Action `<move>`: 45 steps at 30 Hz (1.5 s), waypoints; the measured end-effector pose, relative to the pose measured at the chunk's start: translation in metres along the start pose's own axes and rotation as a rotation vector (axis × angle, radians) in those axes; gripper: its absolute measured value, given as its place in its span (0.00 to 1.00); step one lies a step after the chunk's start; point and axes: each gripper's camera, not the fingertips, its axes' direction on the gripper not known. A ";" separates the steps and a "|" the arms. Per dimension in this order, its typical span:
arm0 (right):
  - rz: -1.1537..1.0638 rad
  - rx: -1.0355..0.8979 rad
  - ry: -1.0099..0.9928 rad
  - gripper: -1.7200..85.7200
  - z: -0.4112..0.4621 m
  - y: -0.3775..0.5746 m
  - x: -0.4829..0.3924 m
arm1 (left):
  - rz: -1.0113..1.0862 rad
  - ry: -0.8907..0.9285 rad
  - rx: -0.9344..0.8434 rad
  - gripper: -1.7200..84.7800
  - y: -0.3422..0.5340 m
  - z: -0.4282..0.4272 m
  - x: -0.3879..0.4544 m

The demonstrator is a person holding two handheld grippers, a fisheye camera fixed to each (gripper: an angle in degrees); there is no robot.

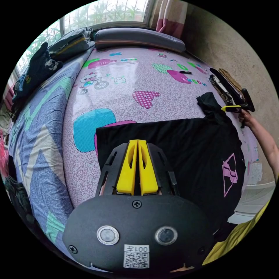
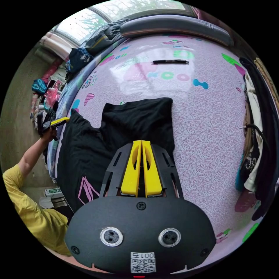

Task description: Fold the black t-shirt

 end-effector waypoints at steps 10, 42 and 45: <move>-0.020 -0.215 -0.153 0.02 0.004 0.037 0.024 | 0.003 0.016 0.020 0.00 0.013 -0.008 -0.014; -0.038 0.072 -0.250 0.12 -0.007 -0.035 0.092 | 0.557 -0.095 -0.464 0.08 -0.129 -0.040 -0.052; -0.027 0.086 -0.268 0.12 -0.004 -0.034 0.099 | 0.294 0.018 -0.365 0.08 -0.131 -0.059 -0.107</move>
